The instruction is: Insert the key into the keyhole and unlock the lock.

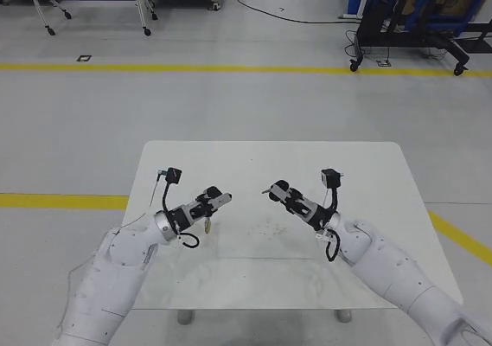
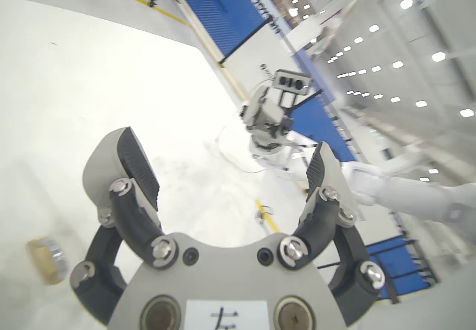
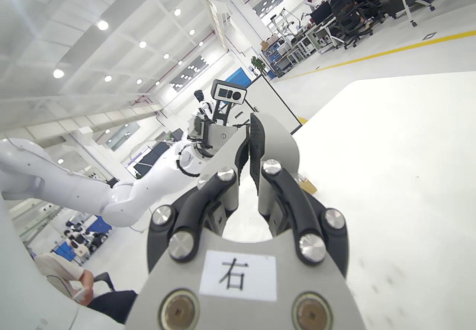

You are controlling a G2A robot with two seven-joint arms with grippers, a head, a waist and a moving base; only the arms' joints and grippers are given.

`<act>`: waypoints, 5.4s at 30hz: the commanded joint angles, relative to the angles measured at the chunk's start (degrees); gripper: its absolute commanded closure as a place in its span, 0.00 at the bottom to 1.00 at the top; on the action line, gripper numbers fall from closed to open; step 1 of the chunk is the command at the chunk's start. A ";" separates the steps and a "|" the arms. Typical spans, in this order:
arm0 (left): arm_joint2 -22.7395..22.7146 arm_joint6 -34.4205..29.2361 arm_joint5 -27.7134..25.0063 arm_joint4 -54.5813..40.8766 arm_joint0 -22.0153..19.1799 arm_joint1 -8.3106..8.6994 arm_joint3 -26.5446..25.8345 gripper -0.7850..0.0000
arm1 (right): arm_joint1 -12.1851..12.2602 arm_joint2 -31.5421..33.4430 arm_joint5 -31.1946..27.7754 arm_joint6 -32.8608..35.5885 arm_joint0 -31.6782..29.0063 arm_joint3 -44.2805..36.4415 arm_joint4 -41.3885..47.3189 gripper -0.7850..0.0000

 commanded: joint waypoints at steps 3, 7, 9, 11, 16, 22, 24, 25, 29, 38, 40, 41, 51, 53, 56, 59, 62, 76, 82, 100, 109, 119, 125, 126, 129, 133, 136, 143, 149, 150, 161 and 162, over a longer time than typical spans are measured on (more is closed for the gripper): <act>3.56 -8.28 -3.64 -14.76 -4.86 -0.94 7.39 0.00 | -0.98 -1.05 0.65 3.84 0.47 0.60 5.58 1.00; 6.59 -10.89 -6.65 -13.73 -9.31 -1.72 14.07 0.00 | -1.86 -1.46 0.64 6.93 0.56 1.38 11.08 1.00; 7.79 -10.09 -7.80 -13.46 -10.05 -2.13 15.73 0.00 | -2.20 -1.37 0.39 8.17 0.59 1.76 13.40 1.00; 8.73 -9.84 -9.11 -12.65 -10.80 -2.41 16.72 0.03 | -2.61 -1.40 0.42 9.13 0.54 1.96 15.40 1.00; 10.23 -8.55 -10.96 -11.51 -11.46 -2.87 17.98 0.32 | -4.14 -2.78 1.91 12.22 1.02 3.40 17.74 1.00; 10.97 -7.81 -11.70 -10.40 -11.71 -3.01 18.19 0.55 | -5.92 -3.36 1.71 13.64 1.98 5.80 18.49 1.00; 11.11 -7.53 -11.78 -10.18 -11.62 -3.01 18.21 0.61 | -6.38 -3.33 1.45 14.07 2.26 6.62 18.43 1.00; 11.15 -7.40 -11.66 -10.14 -11.56 -3.01 18.29 0.64 | -6.60 -3.31 1.32 14.28 2.37 6.99 18.39 1.00; 11.28 -6.86 -11.39 -9.61 -11.44 -2.97 18.29 0.67 | -7.35 -3.13 0.64 15.22 2.58 8.02 18.25 1.00; 11.23 -4.88 -10.81 -7.15 -11.14 -2.78 17.64 1.00 | -8.58 -2.16 -0.57 16.72 2.43 9.11 18.03 1.00; 11.23 -4.30 -10.66 -6.43 -10.93 -2.73 17.26 1.00 | -8.73 -1.86 -0.84 17.48 2.30 9.10 18.43 1.00; 11.20 -4.01 -10.43 -6.18 -10.84 -2.70 17.13 1.00 | -8.79 -1.70 -0.89 17.89 2.26 9.09 18.47 1.00; 8.74 -2.33 -9.98 -4.59 -9.98 -1.81 15.76 1.00 | -9.09 -0.73 -0.27 19.55 1.77 9.00 19.60 0.00; 7.73 -3.15 -9.98 -4.94 -9.79 -1.43 15.55 1.00 | -9.09 -0.73 -0.27 19.55 1.77 9.00 19.60 0.00; 6.57 -6.19 -9.73 -5.77 -9.56 -0.82 14.78 1.00 | -9.09 -0.73 -0.27 19.55 1.77 9.00 19.60 0.00; 5.65 -9.55 -9.48 -6.97 -9.42 -0.25 14.24 1.00 | -9.09 -0.73 -0.27 19.55 1.77 9.00 19.60 0.00; 5.32 -12.93 -9.56 -7.77 -9.41 0.18 13.96 1.00 | -9.09 -0.73 -0.27 19.55 1.77 9.00 19.60 0.00; 8.69 -18.59 -9.43 -3.16 -10.42 0.98 12.63 1.00 | -2.31 10.60 7.04 30.28 -3.66 -5.27 -3.92 0.12; 9.45 -17.95 -10.07 -2.26 -10.57 1.24 12.86 1.00 | -1.63 11.69 9.36 33.55 -5.61 -8.58 -2.56 0.55; 11.74 -17.37 -10.65 -2.66 -11.28 1.77 13.11 1.00 | -2.47 10.24 9.70 37.42 -4.47 -6.73 1.72 0.71; 12.54 -16.84 -11.18 -2.77 -11.46 2.15 13.06 1.00 | -2.96 9.84 9.22 37.53 -3.70 -5.05 2.00 1.00; 13.01 -15.94 -11.11 -2.34 -11.80 2.47 13.40 0.00 | -2.92 10.49 7.82 37.83 -4.30 -5.81 2.34 1.00; 11.20 -14.20 -11.16 -2.99 -12.73 2.96 15.11 0.00 | -2.22 12.98 5.69 36.85 -5.29 -6.95 0.68 1.00; 10.55 -13.83 -11.37 -3.15 -13.01 3.11 15.52 0.00 | -1.95 14.01 5.01 36.25 -5.65 -7.10 0.26 1.00; 8.62 -13.24 -12.18 -4.00 -13.15 3.65 15.66 0.00 | -1.03 17.69 2.78 33.66 -7.24 -7.16 -1.28 1.00; 4.86 -11.24 -13.03 0.38 -12.53 4.90 14.37 0.00 | -0.25 21.42 -1.76 29.95 -9.34 -7.54 -2.04 1.00; 1.24 -6.81 -11.98 10.68 -11.32 6.09 11.50 0.00 | -0.25 21.42 -1.76 29.95 -9.34 -7.54 -2.04 1.00; -2.92 -3.90 -2.68 38.18 -1.67 8.42 -6.91 0.00 | -0.25 21.42 -1.76 29.95 -9.34 -7.54 -2.04 1.00; -0.63 -6.17 5.28 54.74 2.64 9.01 -14.32 0.00 | -0.25 21.42 -1.76 29.95 -9.34 -7.54 -2.04 1.00; -0.11 -6.08 5.98 55.78 2.67 8.97 -14.61 0.00 | -0.25 21.42 -1.76 29.95 -9.34 -7.54 -2.04 1.00; 5.79 -6.12 11.35 63.24 0.98 8.22 -13.73 0.17 | -0.25 21.42 -1.76 29.95 -9.34 -7.54 -2.04 1.00; 6.27 -6.05 11.37 63.02 0.48 8.10 -13.06 0.22 | -0.25 21.42 -1.76 29.95 -9.34 -7.54 -2.04 1.00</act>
